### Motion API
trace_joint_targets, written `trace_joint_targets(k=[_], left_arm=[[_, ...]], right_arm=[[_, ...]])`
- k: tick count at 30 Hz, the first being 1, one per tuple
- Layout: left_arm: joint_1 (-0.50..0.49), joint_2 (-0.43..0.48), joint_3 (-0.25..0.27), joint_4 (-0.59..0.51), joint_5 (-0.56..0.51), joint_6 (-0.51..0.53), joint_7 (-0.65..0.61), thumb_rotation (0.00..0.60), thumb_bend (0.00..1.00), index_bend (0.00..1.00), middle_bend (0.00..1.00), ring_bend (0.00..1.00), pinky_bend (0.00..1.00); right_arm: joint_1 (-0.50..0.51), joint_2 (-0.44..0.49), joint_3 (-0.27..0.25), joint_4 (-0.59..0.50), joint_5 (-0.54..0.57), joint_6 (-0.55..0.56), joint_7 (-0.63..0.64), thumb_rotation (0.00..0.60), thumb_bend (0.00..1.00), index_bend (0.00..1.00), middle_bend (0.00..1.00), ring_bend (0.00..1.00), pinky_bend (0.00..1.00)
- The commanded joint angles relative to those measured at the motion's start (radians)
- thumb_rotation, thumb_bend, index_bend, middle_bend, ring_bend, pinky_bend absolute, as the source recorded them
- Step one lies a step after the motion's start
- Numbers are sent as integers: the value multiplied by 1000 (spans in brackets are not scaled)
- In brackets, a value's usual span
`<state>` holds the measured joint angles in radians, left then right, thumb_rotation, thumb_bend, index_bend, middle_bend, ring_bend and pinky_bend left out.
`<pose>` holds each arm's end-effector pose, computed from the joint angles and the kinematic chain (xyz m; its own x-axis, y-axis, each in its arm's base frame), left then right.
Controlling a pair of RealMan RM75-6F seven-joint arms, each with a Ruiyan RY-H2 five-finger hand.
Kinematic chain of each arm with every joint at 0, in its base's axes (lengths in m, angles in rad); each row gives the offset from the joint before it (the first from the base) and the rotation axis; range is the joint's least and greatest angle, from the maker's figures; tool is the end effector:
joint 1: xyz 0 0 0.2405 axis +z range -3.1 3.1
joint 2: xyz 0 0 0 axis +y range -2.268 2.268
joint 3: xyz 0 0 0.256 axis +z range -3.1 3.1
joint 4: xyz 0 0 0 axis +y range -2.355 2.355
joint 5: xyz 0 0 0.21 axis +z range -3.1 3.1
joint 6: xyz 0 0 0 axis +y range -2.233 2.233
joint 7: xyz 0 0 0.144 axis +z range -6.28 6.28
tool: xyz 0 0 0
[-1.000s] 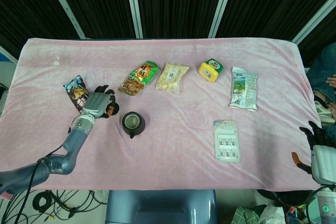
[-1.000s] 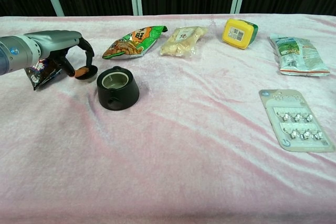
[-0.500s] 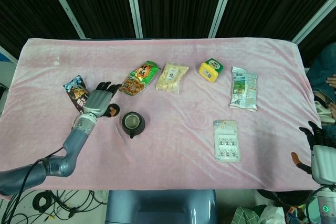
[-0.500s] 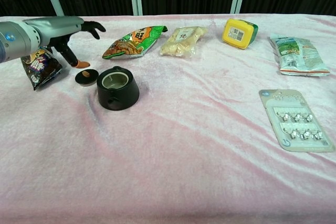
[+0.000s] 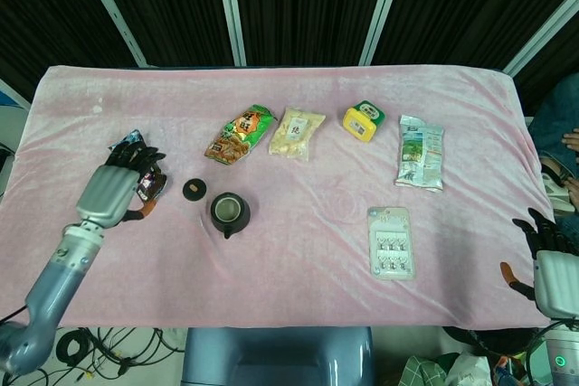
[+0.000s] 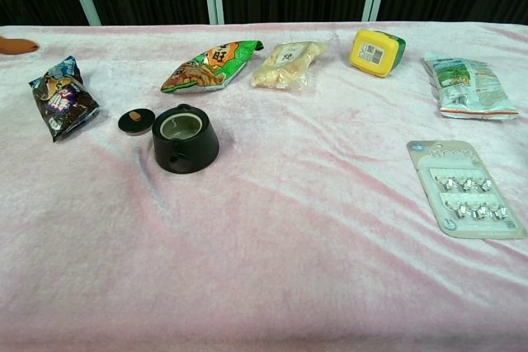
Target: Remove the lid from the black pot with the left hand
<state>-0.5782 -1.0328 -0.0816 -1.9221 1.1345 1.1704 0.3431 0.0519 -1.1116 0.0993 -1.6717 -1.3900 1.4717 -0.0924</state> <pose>-0.1895 0.2929 0.1298 0.4935 0.1588 0.8551 0.8606 -0.2316 -0.4536 -0.3167 -0.1793 0.1665 0.4189 0.0073 0.9080 -0.9016 0.1219 0.4150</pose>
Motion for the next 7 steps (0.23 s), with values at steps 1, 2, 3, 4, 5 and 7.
trace_joint_targets(k=[1,2,3,4,5,7], left_arm=[[115,78,96,-57,119,100,-59,600,293,167,99,0,0],[135,86,111,-57,146,119,-72,600,293,170,99,0,0],[171,99,137,-47,202,158,-98,600,293,170,99,0,0],[188,104,151,-38,231,177,-111,600,293,170,99,0,0],[203,108,162,-28,260,195,-123,600,293,170,100,0,0],[239,116,190,11,341,244,-166,600,293,170,101,0,0]], right_arm=[[0,0,1,2,-2,4,-3,600,204,221,78,125,223],[-1,-1,1,1,-2,4,-2,600,204,221,78,125,223],[-1,-1,1,0,0,4,2,600,204,221,78,125,223],[-2,-1,2,0,2,4,4,600,204,221,78,125,223],[-2,0,2,0,3,3,5,600,203,221,78,125,223],[-1,0,4,0,8,1,6,600,203,221,78,125,223]])
